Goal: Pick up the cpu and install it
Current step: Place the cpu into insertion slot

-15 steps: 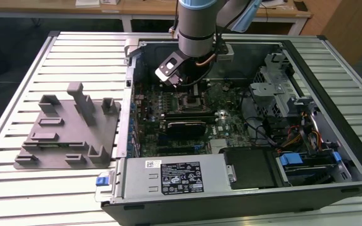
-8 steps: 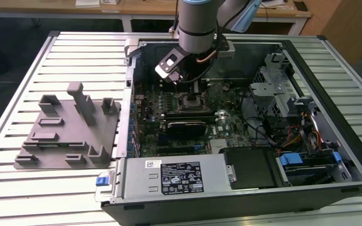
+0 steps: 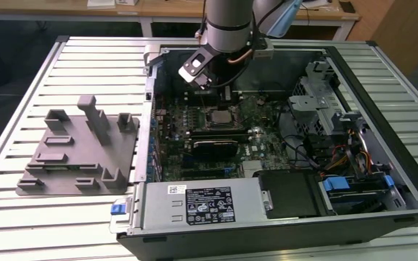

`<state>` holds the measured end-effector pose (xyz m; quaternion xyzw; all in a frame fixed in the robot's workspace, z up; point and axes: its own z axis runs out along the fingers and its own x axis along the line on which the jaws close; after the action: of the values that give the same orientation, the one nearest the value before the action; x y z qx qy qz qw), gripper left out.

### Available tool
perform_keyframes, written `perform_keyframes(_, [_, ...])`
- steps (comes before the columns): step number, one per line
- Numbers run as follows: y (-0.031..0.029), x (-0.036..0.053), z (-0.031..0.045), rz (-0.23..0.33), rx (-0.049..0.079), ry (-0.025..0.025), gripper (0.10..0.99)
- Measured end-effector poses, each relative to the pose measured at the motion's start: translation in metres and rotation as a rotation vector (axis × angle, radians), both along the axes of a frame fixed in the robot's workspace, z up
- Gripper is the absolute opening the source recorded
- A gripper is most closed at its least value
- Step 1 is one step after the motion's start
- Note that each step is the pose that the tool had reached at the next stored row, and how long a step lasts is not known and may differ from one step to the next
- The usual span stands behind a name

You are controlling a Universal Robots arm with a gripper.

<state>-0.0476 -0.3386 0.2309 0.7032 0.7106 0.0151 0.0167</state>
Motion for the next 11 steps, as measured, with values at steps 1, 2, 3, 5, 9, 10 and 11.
perform_keyframes(1, [0.0000,0.0000,0.0025,0.000,0.000,-0.0010,0.106])
perform_keyframes(2, [0.0000,0.0000,0.0045,0.000,0.000,-0.0021,0.106])
perform_keyframes(3, [0.0000,0.0000,0.0057,0.000,0.000,-0.0026,0.106])
perform_keyframes(5, [0.0000,0.0000,0.0060,0.000,0.000,-0.0029,0.106])
perform_keyframes(9, [0.0000,0.0015,0.0063,0.000,0.000,-0.0027,0.106])
perform_keyframes(10, [0.0000,0.0032,0.0063,0.000,0.000,-0.0027,0.106])
perform_keyframes(11, [0.0000,0.0050,0.0063,0.000,0.000,-0.0027,0.106])
